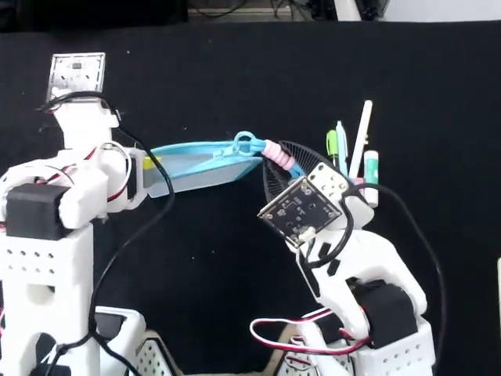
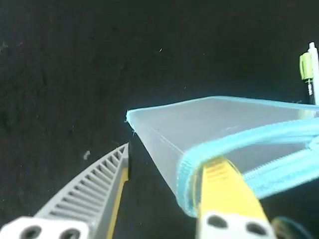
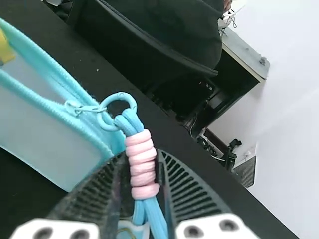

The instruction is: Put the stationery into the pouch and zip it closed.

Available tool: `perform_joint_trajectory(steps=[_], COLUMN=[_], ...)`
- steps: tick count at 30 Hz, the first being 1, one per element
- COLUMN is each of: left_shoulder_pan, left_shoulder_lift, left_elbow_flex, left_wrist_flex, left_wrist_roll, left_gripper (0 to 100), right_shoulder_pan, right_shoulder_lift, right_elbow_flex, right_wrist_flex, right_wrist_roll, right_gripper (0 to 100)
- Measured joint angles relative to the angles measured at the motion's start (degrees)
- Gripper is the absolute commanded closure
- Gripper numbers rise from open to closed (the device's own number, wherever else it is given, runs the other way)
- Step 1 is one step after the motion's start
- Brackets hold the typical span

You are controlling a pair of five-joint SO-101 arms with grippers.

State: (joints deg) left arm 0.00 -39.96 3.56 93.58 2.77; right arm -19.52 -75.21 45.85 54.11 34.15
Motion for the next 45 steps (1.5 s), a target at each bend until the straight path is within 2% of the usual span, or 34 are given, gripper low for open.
perform_joint_trajectory(steps=[1,3,6,14,19,23,30,38,42,45], left_shoulder_pan=[0.0,0.1,0.2,0.2,0.2,0.2,0.2,0.2,0.2,0.2], left_shoulder_lift=[0.0,0.0,0.0,-0.9,-0.9,-0.8,-0.7,-0.7,-0.7,-0.7], left_elbow_flex=[-0.5,-1.2,-1.3,3.4,3.4,3.3,3.3,3.3,3.3,3.3], left_wrist_flex=[0.0,0.0,0.1,-3.9,-4.4,-4.4,-5.4,-5.4,-5.4,-5.4], left_wrist_roll=[0.0,0.2,0.1,0.1,0.1,0.1,0.1,0.1,0.1,0.1], left_gripper=[98,94,97,97,97,97,97,97,97,97], right_shoulder_pan=[0.0,0.0,-0.1,0.0,5.3,8.2,8.4,8.4,8.4,8.4], right_shoulder_lift=[0.0,0.0,0.1,0.1,0.1,0.1,0.1,0.1,0.1,0.1], right_elbow_flex=[0.0,0.0,0.0,0.2,0.2,0.2,-0.5,-7.7,-8.1,-8.1], right_wrist_flex=[0.0,0.0,0.0,0.0,0.2,4.5,9.7,20.7,22.0,22.0], right_wrist_roll=[0.0,0.0,0.0,0.0,0.0,0.0,0.0,0.0,0.0,-0.2], right_gripper=[98.8,98.8,98.8,98.8,98.8,98.8,98.8,98.7,98.5,92.3])
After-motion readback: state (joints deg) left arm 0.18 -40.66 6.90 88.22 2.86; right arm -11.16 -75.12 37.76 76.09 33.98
